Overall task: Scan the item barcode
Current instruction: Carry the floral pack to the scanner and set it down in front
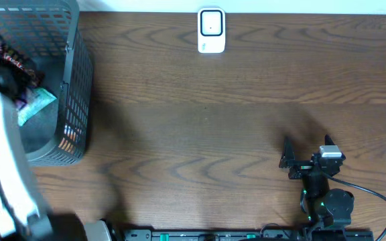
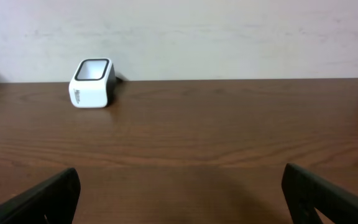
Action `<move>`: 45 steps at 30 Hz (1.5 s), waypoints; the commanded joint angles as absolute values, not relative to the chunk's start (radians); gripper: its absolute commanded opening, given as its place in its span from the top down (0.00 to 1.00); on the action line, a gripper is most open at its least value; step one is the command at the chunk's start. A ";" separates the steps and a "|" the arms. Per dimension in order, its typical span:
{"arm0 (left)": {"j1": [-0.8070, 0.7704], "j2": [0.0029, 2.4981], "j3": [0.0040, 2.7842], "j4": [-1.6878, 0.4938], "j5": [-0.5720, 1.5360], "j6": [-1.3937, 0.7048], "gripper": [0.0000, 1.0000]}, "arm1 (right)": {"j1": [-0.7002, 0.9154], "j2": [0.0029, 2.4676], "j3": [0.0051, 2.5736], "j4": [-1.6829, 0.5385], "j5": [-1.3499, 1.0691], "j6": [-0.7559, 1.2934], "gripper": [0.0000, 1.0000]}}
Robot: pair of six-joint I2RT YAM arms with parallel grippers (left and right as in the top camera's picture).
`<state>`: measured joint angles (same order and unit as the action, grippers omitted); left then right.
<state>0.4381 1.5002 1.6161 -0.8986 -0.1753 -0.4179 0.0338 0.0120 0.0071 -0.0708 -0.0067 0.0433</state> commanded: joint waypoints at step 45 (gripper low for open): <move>-0.630 1.973 1.632 -0.610 -0.057 -0.574 0.87 | 0.020 0.007 0.006 -0.075 -0.002 0.036 0.01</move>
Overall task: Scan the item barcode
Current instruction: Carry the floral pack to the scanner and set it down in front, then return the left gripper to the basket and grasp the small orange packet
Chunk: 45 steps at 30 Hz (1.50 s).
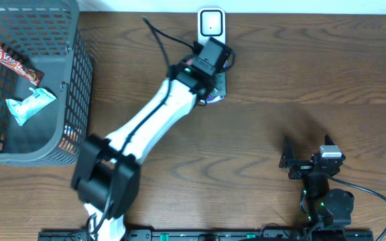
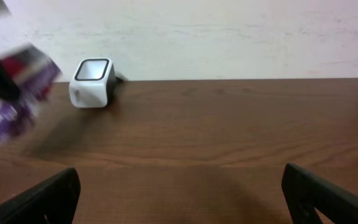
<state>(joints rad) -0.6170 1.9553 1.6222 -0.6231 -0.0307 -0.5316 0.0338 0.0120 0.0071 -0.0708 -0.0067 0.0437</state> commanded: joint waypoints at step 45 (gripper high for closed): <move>0.491 1.588 1.637 -0.967 -0.201 -0.355 0.26 | 0.020 0.007 0.006 -0.075 -0.002 0.036 0.01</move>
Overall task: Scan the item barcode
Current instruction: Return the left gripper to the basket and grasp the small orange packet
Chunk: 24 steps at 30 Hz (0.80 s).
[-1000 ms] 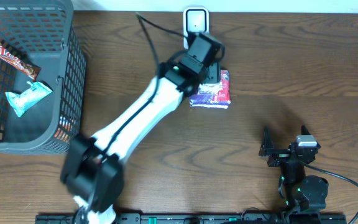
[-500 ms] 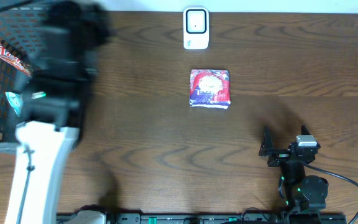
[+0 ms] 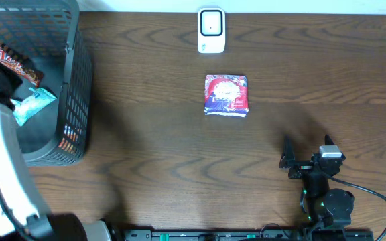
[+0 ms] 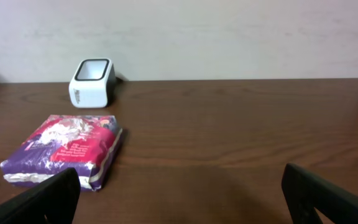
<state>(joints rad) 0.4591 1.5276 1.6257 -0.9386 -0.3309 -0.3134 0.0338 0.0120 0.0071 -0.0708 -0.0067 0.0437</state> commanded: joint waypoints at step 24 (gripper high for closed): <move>0.503 1.962 1.621 -1.173 0.076 -0.334 0.26 | 0.020 0.007 0.006 -0.075 -0.002 0.036 0.01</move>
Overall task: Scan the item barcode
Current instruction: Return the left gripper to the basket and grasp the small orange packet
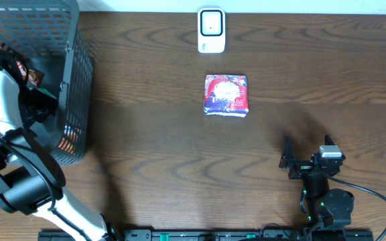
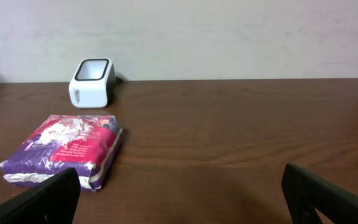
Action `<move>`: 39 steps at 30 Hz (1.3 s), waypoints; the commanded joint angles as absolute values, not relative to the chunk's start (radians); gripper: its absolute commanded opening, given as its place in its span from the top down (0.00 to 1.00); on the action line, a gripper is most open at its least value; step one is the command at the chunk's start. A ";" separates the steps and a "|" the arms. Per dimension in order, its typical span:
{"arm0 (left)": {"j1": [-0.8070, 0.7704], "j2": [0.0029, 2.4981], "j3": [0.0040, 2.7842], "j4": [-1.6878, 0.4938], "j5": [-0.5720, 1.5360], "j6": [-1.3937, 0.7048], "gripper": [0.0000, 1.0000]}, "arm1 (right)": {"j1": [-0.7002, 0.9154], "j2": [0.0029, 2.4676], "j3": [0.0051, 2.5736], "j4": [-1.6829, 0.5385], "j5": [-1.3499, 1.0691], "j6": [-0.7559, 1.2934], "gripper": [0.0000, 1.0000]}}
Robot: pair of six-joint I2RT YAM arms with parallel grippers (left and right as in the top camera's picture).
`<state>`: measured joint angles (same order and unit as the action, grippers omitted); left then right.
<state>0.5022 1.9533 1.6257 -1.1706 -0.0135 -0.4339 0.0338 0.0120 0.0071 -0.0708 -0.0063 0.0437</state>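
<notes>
The white barcode scanner [image 1: 211, 30] stands at the table's far edge, also in the right wrist view [image 2: 92, 83]. A purple and red snack packet [image 1: 226, 95] lies flat a little in front of it [image 2: 64, 149]. My left arm reaches into the black mesh basket [image 1: 72, 80]; its gripper is a dark shape low inside, and its jaws cannot be made out. A red snack bar [image 1: 27, 75] lies beside it in the basket. My right gripper [image 1: 293, 159] rests open near the front right, its fingers [image 2: 42, 200] wide apart with nothing between them.
The basket fills the far left corner of the brown wooden table [image 1: 153, 147]. A white wall runs behind the scanner. My right arm's base and cable sit at the front right edge.
My left arm has gone deeper into the basket and now covers the teal packet that showed there. The purple packet, the scanner and my right gripper have not moved.
My left arm was first in the basket with the table bare before the scanner. Then it held the purple packet close to the scanner. After that the packet lay on the table and the arm was back at the basket, where it now reaches deeper.
</notes>
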 commanded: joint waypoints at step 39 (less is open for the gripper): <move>0.503 1.975 1.344 -0.981 0.086 -0.379 0.87 | 0.020 0.007 0.006 -0.075 -0.002 0.036 0.01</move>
